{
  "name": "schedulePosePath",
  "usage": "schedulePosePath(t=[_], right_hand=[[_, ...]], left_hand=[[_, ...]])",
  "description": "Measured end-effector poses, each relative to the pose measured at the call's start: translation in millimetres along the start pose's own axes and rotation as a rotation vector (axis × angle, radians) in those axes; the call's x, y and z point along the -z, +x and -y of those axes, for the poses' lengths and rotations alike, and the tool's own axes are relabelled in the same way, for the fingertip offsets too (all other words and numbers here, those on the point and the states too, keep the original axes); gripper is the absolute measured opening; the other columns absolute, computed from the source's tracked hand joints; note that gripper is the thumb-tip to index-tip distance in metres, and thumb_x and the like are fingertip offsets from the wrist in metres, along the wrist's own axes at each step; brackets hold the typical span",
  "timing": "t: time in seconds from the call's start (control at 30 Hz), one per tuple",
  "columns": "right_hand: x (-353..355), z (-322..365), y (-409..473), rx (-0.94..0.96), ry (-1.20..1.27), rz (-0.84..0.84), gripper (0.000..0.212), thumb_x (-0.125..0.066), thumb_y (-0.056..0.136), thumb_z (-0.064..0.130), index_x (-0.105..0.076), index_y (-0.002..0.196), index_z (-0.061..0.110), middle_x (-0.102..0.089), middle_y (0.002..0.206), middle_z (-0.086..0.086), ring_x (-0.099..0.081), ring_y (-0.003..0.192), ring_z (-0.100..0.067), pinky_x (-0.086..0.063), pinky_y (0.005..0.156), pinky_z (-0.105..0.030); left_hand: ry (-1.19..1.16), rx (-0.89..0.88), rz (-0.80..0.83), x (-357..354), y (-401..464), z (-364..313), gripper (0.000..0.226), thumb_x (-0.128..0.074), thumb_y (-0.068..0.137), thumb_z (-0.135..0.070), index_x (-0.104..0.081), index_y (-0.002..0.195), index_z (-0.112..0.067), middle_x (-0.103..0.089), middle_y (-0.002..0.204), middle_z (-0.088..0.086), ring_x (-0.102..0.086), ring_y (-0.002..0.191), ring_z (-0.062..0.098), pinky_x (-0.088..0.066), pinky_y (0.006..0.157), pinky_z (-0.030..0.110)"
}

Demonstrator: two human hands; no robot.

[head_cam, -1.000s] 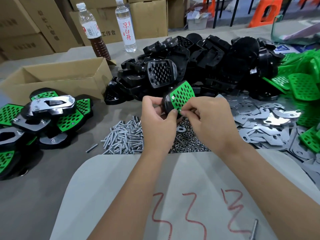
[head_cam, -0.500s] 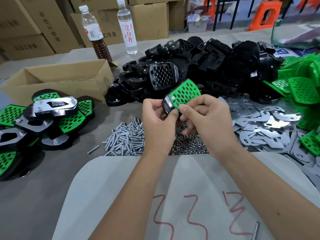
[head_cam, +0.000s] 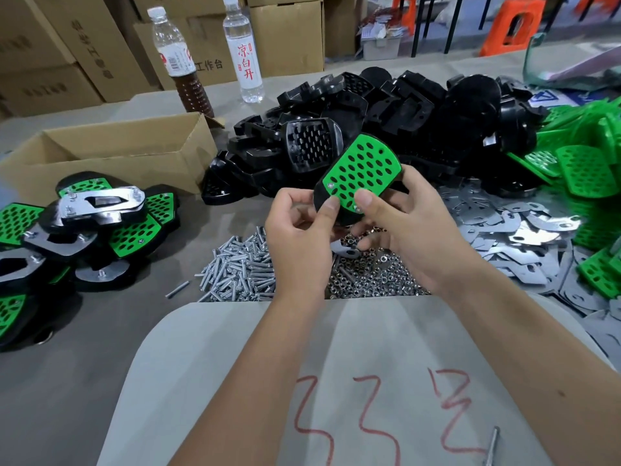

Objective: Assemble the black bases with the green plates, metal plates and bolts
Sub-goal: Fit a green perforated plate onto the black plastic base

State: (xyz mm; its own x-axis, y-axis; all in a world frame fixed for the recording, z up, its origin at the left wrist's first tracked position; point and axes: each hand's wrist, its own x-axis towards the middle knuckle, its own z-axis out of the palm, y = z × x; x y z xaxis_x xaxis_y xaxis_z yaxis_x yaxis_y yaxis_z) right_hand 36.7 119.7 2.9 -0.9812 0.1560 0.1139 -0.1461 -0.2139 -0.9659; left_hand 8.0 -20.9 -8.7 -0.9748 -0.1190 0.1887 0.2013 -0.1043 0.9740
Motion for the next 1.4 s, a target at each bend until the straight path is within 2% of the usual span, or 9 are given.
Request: schedulePosePath(t=[0.13, 0.27, 0.57, 0.73, 0.87, 0.97, 1.1, 1.27, 1.4], right_hand=[[0, -2, 2, 0.015, -0.031, -0.038, 0.05, -0.083, 0.089, 0.014, -0.054, 0.129, 0.011, -0.077, 0.104, -0.01, -0.069, 0.068, -0.022, -0.058, 0.059, -0.029], [-3, -4, 3, 0.04, -0.104, -0.046, 0.047, -0.08, 0.091, 0.015, -0.052, 0.129, 0.011, -0.076, 0.097, -0.009, -0.068, 0.064, -0.023, -0.06, 0.059, -0.035], [3, -1, 1, 0.017, -0.242, -0.044, 0.038, -0.076, 0.096, 0.017, -0.053, 0.126, 0.015, -0.073, 0.097, -0.009, -0.066, 0.058, -0.023, -0.058, 0.05, -0.036], [1, 1, 0, 0.005, -0.183, -0.058, 0.041, -0.069, 0.097, 0.0, -0.049, 0.132, 0.006, -0.072, 0.099, -0.019, -0.062, 0.059, -0.018, -0.055, 0.049, -0.03], [-6, 1, -2, 0.012, -0.23, -0.109, 0.043, -0.071, 0.096, 0.003, -0.047, 0.131, 0.01, -0.072, 0.086, -0.006, -0.062, 0.053, -0.017, -0.053, 0.045, -0.03], [-4, 4, -4, 0.06, -0.443, -0.076, 0.039, -0.077, 0.094, 0.025, -0.049, 0.119, 0.017, -0.07, 0.075, -0.003, -0.063, 0.048, -0.017, -0.053, 0.045, -0.031], [-3, 13, -5, 0.179, -1.122, 0.184, 0.048, -0.074, 0.085, 0.056, -0.057, 0.065, 0.015, -0.049, 0.048, 0.005, -0.042, 0.046, -0.011, -0.038, 0.05, -0.031], [-9, 18, -7, 0.056, -1.393, 0.462, 0.039, -0.077, 0.085, 0.032, -0.05, 0.058, 0.025, -0.056, 0.053, 0.011, -0.048, 0.051, -0.004, -0.054, 0.09, -0.044], [-7, 18, -6, 0.063, -1.32, 0.456, 0.039, -0.074, 0.086, 0.021, -0.046, 0.059, 0.025, -0.053, 0.046, 0.016, -0.052, 0.052, -0.002, -0.056, 0.085, -0.041]], left_hand=[[-0.008, 0.013, 0.017, -1, -1, 0, 0.013, -0.075, 0.094, -0.008, -0.062, 0.092, -0.01, -0.062, 0.089, 0.032, -0.065, 0.075, 0.033, -0.062, 0.068, 0.047], [-0.056, 0.048, 0.01, 0, 1, 0, 0.011, -0.072, 0.095, -0.004, -0.062, 0.094, -0.004, -0.061, 0.082, 0.022, -0.064, 0.068, 0.021, -0.055, 0.057, 0.027], [-0.064, 0.064, 0.002, -3, -2, 0, 0.01, -0.072, 0.095, -0.004, -0.062, 0.095, -0.004, -0.066, 0.086, 0.014, -0.066, 0.071, 0.022, -0.053, 0.054, 0.026], [-0.064, 0.055, 0.007, -4, -1, 1, 0.008, -0.071, 0.096, -0.005, -0.063, 0.097, -0.004, -0.066, 0.091, 0.019, -0.063, 0.071, 0.017, -0.052, 0.055, 0.023], [-0.049, 0.032, 0.002, -4, 0, 1, 0.008, -0.07, 0.096, -0.004, -0.063, 0.094, -0.008, -0.067, 0.087, 0.011, -0.062, 0.069, 0.011, -0.05, 0.057, 0.019], [-0.092, 0.037, -0.053, -3, 1, 1, 0.01, -0.069, 0.097, -0.005, -0.063, 0.094, -0.012, -0.066, 0.087, 0.008, -0.063, 0.072, 0.012, -0.052, 0.061, 0.022], [-0.132, 0.031, -0.139, -1, 4, 3, 0.009, -0.069, 0.097, -0.006, -0.062, 0.097, -0.01, -0.065, 0.089, 0.01, -0.062, 0.077, 0.02, -0.054, 0.065, 0.03], [-0.149, 0.051, -0.151, -3, 6, 4, 0.008, -0.069, 0.097, -0.004, -0.063, 0.096, -0.009, -0.066, 0.088, 0.008, -0.062, 0.071, 0.014, -0.052, 0.058, 0.022], [-0.15, 0.055, -0.151, -3, 6, 4, 0.007, -0.069, 0.097, -0.004, -0.063, 0.096, -0.008, -0.065, 0.086, 0.007, -0.062, 0.068, 0.011, -0.052, 0.058, 0.022]])
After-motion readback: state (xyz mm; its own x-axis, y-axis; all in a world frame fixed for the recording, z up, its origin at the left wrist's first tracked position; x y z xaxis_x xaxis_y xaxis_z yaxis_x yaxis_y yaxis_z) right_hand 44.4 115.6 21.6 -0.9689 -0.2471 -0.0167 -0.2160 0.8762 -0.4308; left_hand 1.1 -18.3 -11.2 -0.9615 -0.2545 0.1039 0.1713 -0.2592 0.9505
